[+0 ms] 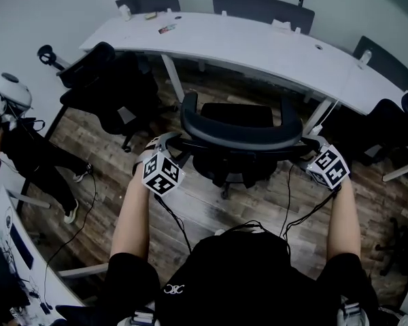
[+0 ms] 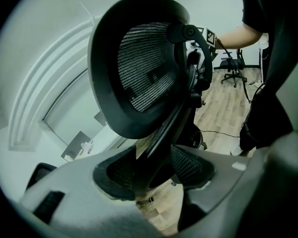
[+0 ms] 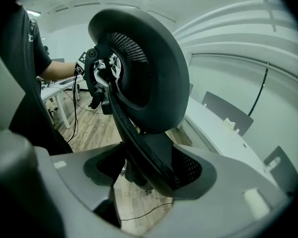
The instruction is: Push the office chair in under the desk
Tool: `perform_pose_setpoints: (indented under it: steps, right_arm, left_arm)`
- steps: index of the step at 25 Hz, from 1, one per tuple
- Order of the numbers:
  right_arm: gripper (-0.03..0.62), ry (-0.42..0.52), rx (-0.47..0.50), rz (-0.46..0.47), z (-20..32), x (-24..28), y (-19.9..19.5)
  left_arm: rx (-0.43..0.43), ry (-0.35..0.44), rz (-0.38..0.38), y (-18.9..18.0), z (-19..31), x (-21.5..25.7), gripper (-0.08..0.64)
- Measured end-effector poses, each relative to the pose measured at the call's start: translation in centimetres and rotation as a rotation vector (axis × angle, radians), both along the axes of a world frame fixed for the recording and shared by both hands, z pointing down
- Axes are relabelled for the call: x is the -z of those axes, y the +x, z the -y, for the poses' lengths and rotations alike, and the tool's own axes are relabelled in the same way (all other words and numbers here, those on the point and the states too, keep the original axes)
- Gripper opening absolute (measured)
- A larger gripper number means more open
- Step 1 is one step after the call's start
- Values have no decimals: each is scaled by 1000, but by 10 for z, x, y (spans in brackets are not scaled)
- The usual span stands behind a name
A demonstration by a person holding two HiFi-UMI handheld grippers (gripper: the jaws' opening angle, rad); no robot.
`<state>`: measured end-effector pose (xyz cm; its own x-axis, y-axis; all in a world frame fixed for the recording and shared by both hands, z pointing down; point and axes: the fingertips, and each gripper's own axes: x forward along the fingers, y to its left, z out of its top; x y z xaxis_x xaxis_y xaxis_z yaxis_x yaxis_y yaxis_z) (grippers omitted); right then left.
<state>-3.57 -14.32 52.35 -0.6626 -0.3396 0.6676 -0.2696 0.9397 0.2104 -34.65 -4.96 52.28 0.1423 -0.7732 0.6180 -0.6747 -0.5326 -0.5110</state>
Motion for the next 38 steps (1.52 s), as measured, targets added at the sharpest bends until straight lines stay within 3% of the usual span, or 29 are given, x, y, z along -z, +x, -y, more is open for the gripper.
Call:
perform_pose_setpoints:
  steps: [25, 38]
  right_arm:
    - [313, -1, -86, 43, 77, 3, -35]
    - [314, 30, -145, 63, 108, 5, -77]
  left_arm:
    - [-144, 13, -34, -40, 101, 2, 224]
    - [-148, -28, -39, -86, 159, 4, 230]
